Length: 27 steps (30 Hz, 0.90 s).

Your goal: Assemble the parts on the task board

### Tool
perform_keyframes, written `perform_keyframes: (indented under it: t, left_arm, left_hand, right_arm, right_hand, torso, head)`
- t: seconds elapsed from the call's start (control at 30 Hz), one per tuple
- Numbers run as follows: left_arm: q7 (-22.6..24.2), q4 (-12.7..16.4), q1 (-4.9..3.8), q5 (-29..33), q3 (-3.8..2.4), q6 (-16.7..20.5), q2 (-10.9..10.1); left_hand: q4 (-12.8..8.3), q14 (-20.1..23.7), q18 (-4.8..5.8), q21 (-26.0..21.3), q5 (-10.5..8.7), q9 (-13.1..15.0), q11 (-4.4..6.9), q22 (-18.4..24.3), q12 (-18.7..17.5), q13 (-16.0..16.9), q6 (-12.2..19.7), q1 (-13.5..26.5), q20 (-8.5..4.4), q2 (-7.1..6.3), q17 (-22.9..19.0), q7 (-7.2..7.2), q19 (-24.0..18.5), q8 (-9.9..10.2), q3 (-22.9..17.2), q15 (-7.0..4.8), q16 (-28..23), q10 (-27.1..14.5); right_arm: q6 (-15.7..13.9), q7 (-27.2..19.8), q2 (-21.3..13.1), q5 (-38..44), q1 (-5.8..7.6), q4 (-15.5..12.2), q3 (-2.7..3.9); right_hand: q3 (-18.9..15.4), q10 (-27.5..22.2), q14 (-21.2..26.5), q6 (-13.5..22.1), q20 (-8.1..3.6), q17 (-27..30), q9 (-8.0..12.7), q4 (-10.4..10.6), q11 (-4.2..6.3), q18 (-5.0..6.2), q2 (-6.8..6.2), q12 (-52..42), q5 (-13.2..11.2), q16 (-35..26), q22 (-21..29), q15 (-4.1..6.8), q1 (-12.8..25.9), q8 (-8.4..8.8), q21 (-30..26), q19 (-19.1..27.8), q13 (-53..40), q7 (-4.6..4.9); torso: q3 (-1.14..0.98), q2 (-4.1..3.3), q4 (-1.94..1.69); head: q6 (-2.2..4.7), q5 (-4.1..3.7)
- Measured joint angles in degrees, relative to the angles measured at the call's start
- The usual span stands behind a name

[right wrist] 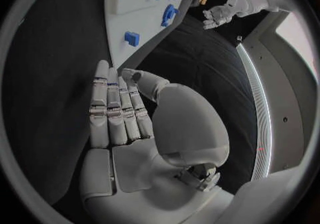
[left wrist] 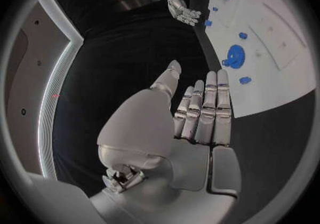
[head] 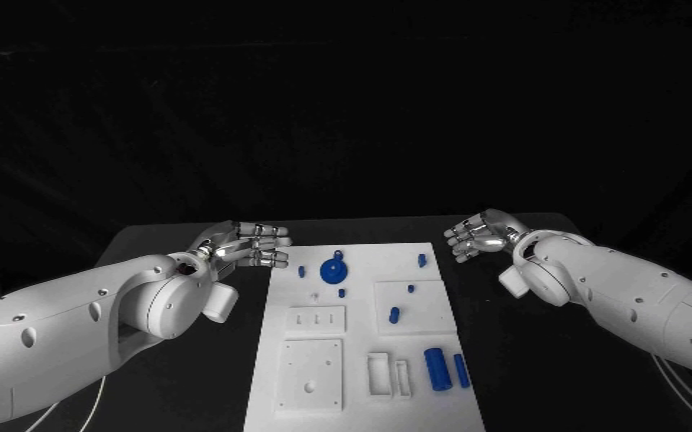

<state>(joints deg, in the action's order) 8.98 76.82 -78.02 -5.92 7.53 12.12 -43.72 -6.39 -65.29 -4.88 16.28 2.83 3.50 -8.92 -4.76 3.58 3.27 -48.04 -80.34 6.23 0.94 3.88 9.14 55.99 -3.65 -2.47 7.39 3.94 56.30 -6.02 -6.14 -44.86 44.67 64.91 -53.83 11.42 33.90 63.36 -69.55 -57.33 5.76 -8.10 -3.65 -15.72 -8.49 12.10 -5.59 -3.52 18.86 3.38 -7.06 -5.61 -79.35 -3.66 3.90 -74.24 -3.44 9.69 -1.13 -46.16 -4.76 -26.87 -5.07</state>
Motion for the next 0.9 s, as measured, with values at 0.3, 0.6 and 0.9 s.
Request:
perform_keyframes:
  t: [0.3,0.6,0.9]
  left_arm:
    - [-0.1,-0.4,0.28,-0.1,0.0,-0.2,0.1]
    - [-0.2,-0.6,0.34,-0.1,0.0,-0.5,0.2]
    - [-0.4,-0.7,0.43,-0.2,0.0,-1.0,0.3]
  left_hand:
    - [-0.2,0.0,0.0,0.0,0.0,-0.1,-0.52,0.1,0.0,0.0,1.9,0.0,0.2,0.0,0.0,1.24,-0.2,0.4,0.2,0.0,0.0,-0.5]
    - [-0.2,0.2,0.0,0.0,0.0,-0.1,-0.51,0.3,0.0,0.0,2.3,0.0,0.51,0.0,0.0,1.29,-0.5,0.4,0.2,0.2,0.0,-0.5]
    - [-0.2,0.2,0.0,-0.2,0.0,-0.1,-0.51,0.2,0.0,0.0,2.5,0.0,0.3,0.0,0.0,1.5,-0.7,0.4,0.2,0.2,0.0,-0.5]
  right_arm:
    - [2.6,-1.0,-0.3,-15.7,-0.38,1.5,-0.01]
    - [3.3,-1.0,0.6,-21.3,-0.63,2.8,0.0]
    - [2.9,0.6,2.0,-14.2,-1.12,2.8,-0.03]
  right_hand:
    - [-2.9,1.2,-3.8,1.0,-0.17,3.6,0.0,1.0,0.98,1.19,-0.84,-1.5,0.0,2.0,2.6,1.34,0.8,0.0,2.2,-0.7,-0.2,0.1]
    - [-21.7,11.4,-12.2,-1.8,-10.18,-26.0,-0.2,2.4,6.84,-5.59,0.2,-12.4,3.0,22.9,-22.1,8.19,0.7,-0.26,36.2,-8.5,-6.8,-2.41]
    - [-24.0,9.6,-14.2,-0.5,-9.88,-66.7,-0.2,0.8,7.57,-5.93,2.38,-66.5,5.6,58.6,-58.6,8.78,4.2,-0.19,67.9,-7.4,-64.5,-2.71]
  torso:
    - [0.06,0.04,-0.04]
    - [0.04,0.04,-0.11]
    - [0.02,0.03,-0.21]
  head:
    - [-0.02,-0.33]
    - [-0.14,-0.36]
    - [-0.29,-0.3]
